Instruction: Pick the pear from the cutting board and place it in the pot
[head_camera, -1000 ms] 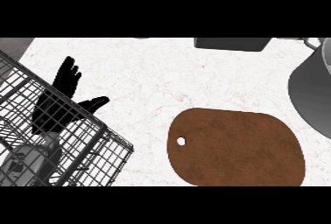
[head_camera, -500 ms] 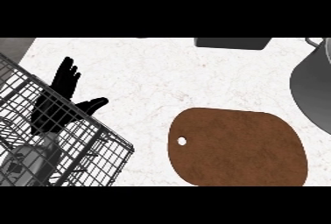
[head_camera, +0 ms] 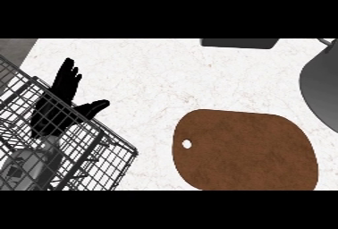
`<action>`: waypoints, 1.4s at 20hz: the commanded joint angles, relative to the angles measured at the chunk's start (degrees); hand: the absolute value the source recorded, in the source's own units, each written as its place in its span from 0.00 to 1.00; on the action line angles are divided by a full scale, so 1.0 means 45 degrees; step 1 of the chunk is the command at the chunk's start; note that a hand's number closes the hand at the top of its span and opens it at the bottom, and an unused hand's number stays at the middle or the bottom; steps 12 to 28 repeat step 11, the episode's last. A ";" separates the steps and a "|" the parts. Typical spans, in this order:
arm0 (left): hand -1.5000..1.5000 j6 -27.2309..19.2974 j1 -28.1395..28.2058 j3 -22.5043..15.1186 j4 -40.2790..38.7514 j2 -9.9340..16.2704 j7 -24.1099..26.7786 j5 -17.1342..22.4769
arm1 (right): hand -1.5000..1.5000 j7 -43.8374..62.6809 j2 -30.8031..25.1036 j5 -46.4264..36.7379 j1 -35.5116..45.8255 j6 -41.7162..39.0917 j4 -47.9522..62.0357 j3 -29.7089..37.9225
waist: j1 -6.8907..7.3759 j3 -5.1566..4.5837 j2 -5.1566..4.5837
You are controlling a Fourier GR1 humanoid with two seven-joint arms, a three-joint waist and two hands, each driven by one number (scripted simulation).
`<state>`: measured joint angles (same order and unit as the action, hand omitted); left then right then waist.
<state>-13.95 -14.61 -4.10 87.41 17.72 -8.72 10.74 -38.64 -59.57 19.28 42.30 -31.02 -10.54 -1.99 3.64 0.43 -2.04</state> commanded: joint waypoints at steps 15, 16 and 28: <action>0.50 -0.0047 -0.0015 0.0325 0.0344 -0.0071 0.0111 0.0206 | 0.00 -0.1036 -0.0951 0.0209 -0.1013 -0.2197 -0.0329 0.0399 | 0.0006 0.0137 0.0051; 0.50 -0.0047 -0.0015 0.0325 0.0344 -0.0071 0.0111 0.0206 | 0.00 -0.1036 -0.0951 0.0209 -0.1013 -0.2197 -0.0329 0.0399 | 0.0006 0.0137 0.0051; 0.50 -0.0047 -0.0015 0.0325 0.0344 -0.0071 0.0111 0.0206 | 0.00 -0.1036 -0.0951 0.0209 -0.1013 -0.2197 -0.0329 0.0399 | 0.0006 0.0137 0.0051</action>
